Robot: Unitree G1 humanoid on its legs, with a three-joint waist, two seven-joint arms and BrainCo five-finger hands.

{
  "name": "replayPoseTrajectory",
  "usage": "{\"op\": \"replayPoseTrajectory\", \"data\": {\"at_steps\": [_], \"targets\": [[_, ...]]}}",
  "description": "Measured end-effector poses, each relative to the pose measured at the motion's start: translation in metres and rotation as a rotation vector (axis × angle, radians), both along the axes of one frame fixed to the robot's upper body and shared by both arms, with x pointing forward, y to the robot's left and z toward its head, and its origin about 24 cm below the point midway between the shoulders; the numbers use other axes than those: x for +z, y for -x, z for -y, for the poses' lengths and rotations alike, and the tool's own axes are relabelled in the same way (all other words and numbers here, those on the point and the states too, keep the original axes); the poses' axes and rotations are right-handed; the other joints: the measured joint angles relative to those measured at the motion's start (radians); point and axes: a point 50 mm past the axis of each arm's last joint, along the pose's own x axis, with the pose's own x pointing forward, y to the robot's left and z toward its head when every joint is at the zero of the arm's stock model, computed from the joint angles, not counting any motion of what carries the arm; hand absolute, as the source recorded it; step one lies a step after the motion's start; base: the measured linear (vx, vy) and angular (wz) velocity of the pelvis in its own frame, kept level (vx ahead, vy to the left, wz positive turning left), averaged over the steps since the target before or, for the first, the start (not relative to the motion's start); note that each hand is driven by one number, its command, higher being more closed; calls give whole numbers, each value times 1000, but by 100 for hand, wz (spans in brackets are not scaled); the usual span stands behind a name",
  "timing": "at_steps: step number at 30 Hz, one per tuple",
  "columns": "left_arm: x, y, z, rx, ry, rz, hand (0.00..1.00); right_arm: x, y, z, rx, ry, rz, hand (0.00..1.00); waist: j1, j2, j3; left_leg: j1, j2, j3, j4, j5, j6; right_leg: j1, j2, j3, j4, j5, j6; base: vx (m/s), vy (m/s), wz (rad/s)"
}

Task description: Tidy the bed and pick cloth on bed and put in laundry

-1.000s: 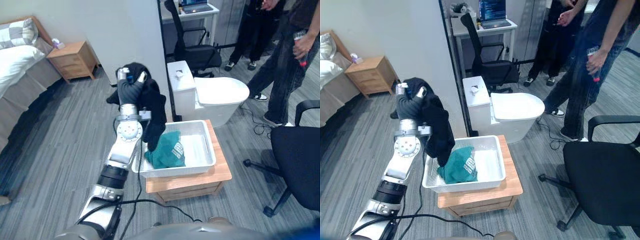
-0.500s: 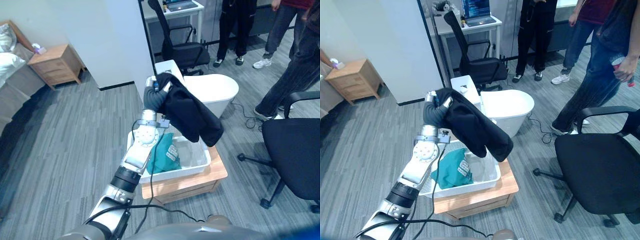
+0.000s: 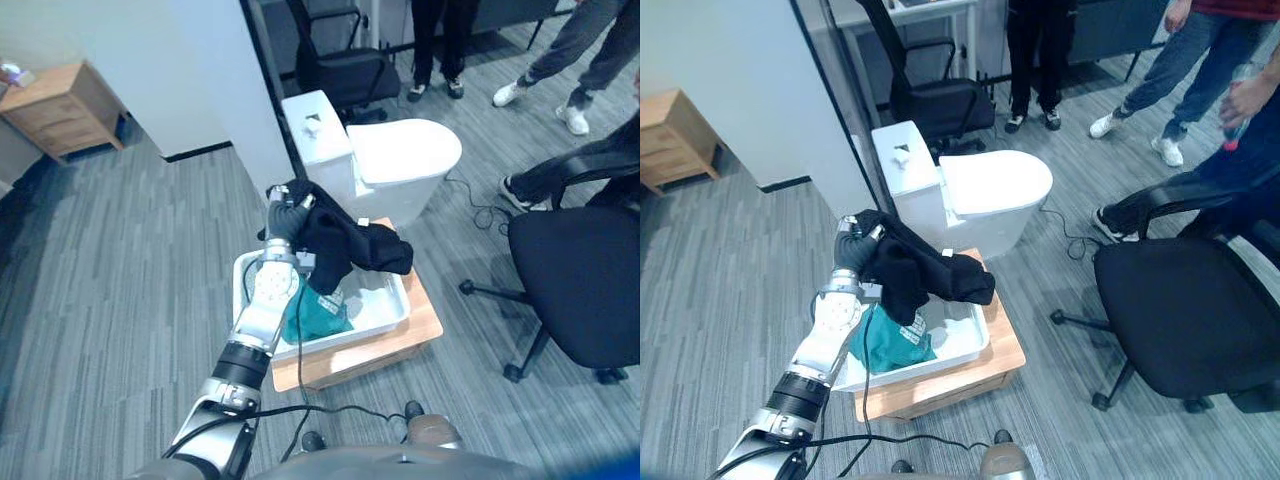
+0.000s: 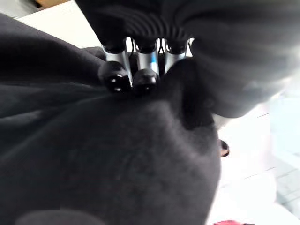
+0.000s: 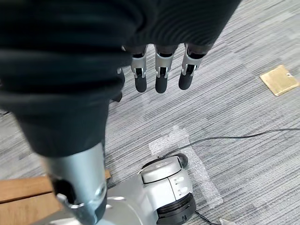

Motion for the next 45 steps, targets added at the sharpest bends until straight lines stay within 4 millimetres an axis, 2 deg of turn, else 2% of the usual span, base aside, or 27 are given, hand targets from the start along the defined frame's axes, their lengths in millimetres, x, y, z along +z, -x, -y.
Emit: {"op": "replayPoseTrajectory", "data": {"at_steps": [8, 10, 12, 19, 23, 30, 33, 35, 40, 45], "targets": [[-18, 2, -5, 18, -18, -88, 100, 8, -26, 1, 72, 27, 92, 0, -12, 8, 58, -50, -1, 29, 0, 4, -3, -91, 2, 27, 51, -12, -4, -6, -2, -11], [-30, 3, -7, 27, -51, -135, 100, 9, -32, 1, 92, 32, 104, 0, -20, 7, 67, -49, 1, 29, 0, 6, -5, -91, 4, 26, 52, -11, -4, -8, -5, -2], [-48, 11, -10, 27, -69, -210, 100, 11, -40, 2, 96, 43, 123, 0, -26, 11, 72, -49, 5, 29, 0, 6, -5, -91, 8, 26, 51, -11, -4, 0, 0, 0], [-82, 40, -21, 42, -49, -340, 100, 11, -50, 1, 110, 52, 142, 0, -21, 12, 74, -50, 11, 7, 0, 9, -10, -79, 13, 10, 39, -10, -4, 1, -15, 5], [-94, 49, -25, 46, -52, -392, 100, 8, -52, 3, 113, 53, 118, 0, -16, 11, 74, -50, 11, -2, 0, 9, -10, -62, 11, -3, 18, -2, -3, 3, -10, 10], [-113, 60, -45, 81, -43, -486, 100, 6, -58, 5, 110, 50, 105, 0, -4, 14, 75, -49, 7, -7, 0, 9, -10, -35, 13, -7, -35, 24, 0, 0, 0, 0], [-136, 71, -55, 118, -54, -600, 100, 6, -63, 5, 105, 51, 108, 0, -2, 16, 82, -49, 7, -7, 0, 9, -10, -29, 15, -8, -52, 32, -1, 0, 0, 0], [-151, 78, -64, 158, -57, -685, 100, 8, -77, 5, 112, 51, 137, 0, -2, 14, 115, -51, 9, -4, 0, 10, -8, -33, 18, -4, -56, 38, -2, -44, -8, -6], [-154, 73, -87, 228, -76, -730, 100, 14, -102, 1, 106, 45, 198, 0, 0, 19, 155, -89, 13, 8, 0, 16, -4, -75, 30, 14, -66, 55, -4, -14, -16, -11], [-140, 59, -104, 291, -82, -687, 100, 16, -108, 2, 92, 48, 218, 0, 0, 30, 188, -126, 21, 37, 0, 17, -6, -129, 36, 37, -56, 57, -6, 34, -1, -16]]}}
